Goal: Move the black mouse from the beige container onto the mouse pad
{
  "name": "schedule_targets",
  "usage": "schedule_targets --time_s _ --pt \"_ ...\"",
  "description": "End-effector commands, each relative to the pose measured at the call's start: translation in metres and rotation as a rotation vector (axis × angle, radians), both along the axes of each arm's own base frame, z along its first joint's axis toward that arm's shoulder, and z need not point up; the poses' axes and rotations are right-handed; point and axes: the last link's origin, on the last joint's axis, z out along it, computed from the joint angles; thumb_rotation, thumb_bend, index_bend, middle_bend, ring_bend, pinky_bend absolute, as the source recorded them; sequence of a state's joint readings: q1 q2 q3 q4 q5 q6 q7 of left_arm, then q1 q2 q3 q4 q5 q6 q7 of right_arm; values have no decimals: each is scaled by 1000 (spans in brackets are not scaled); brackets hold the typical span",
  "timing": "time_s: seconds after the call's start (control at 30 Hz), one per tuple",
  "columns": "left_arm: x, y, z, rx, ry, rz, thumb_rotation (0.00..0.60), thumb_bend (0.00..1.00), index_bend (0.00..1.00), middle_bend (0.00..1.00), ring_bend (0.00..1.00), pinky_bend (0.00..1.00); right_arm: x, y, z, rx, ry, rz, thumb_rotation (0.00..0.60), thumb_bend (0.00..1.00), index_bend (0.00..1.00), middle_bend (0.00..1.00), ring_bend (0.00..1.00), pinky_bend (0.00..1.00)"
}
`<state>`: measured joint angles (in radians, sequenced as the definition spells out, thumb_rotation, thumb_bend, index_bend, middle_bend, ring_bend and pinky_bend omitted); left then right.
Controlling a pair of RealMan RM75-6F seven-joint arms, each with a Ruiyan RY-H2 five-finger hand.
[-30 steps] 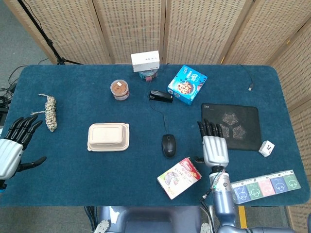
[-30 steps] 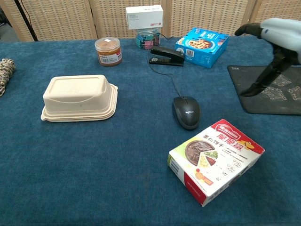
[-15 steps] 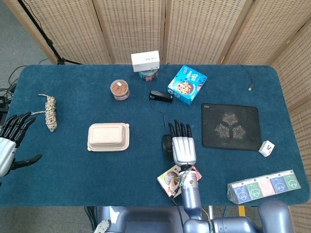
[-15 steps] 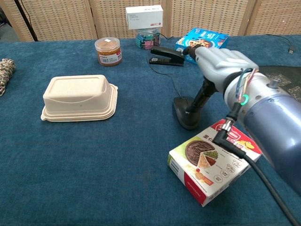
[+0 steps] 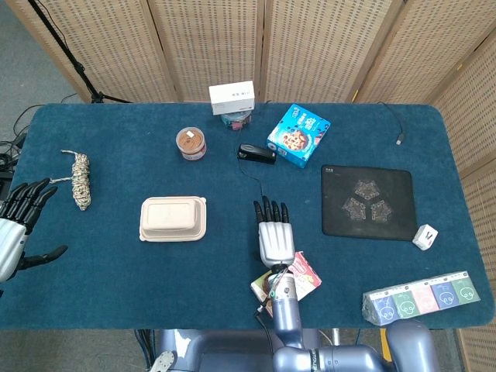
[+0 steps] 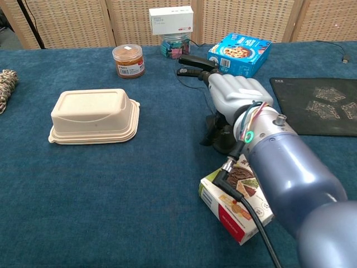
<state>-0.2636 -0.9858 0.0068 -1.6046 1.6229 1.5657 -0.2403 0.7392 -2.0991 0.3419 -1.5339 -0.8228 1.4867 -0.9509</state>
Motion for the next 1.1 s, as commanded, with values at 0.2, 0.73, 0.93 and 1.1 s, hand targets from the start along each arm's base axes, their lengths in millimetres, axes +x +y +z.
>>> schedule_targets --time_s 0.2,0.73,0.93,1.1 --pt "-1 0 1 2 -2 7 600 126 0 0 0 0 -2 -7 -27 7 4 -20 600 0 0 0 0 0" --pt "-2 3 1 -3 3 16 600 125 0 0 0 0 -19 -27 -28 -33 39 -61 600 0 0 0 0 0" --pt "-2 3 -1 -6 7 18 600 126 0 0 0 0 -39 -33 -14 -59 88 -112 600 0 0 0 0 0" --pt "-1 3 -3 -11 14 16 600 126 0 0 0 0 -50 -34 -2 -51 108 -147 600 0 0 0 0 0"
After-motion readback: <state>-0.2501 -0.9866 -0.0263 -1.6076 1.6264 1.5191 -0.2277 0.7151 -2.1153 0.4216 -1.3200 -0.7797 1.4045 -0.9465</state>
